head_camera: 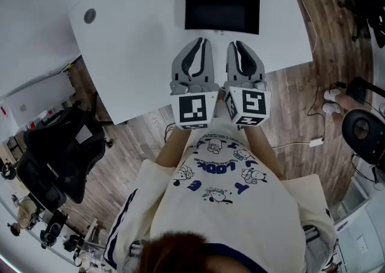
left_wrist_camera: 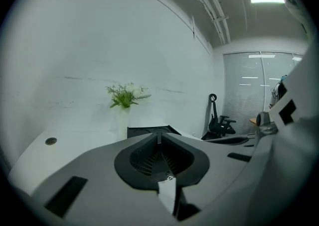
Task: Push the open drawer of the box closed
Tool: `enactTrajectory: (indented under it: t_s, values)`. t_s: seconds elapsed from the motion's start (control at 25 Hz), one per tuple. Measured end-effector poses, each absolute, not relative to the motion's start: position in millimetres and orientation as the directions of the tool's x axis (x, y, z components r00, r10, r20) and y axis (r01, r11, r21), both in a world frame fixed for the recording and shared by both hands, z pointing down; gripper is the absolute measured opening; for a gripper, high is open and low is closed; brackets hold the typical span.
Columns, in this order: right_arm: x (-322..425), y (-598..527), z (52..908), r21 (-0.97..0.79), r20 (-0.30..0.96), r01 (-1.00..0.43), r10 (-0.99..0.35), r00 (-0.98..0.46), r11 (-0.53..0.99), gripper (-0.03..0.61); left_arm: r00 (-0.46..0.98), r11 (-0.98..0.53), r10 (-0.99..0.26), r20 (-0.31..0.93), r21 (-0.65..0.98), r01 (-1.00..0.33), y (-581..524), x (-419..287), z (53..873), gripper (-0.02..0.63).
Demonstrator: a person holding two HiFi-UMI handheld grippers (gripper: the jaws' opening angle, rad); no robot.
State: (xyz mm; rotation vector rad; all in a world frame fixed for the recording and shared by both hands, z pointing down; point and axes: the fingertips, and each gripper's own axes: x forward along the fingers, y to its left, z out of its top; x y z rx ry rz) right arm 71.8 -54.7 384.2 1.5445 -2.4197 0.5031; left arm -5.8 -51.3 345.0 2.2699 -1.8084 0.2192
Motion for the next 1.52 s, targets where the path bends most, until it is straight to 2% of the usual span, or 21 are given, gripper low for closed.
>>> enactTrajectory:
  t_s: [0.24,0.32,0.64,1.52]
  values:
    - [77,-63,405,-0.182,0.412,-0.884,-0.783,-0.467,0.431,0.05,0.189,-0.164,-0.937,0.294,0.11,-0.98,-61,-3,363,0.032]
    - [75,-65,414,-0.188,0.428,-0.875,-0.765,-0.481,0.446,0.098,0.176,-0.151,-0.937,0.301,0.105,-0.983,-64,-5,368,0.032]
    - [65,-65,440,-0.209,0.48,-0.871,-0.73,-0.487,0.444,0.098,0.145,-0.118,-0.929,0.34,0.099,-0.988,-69,-21,386,0.032]
    - [53,-80,509,-0.17,0.624,-0.918,-0.682,-0.381,0.358,0.12,0.263,-0.213,-0.878,0.4,0.166,-0.963,-83,-21,418,0.032]
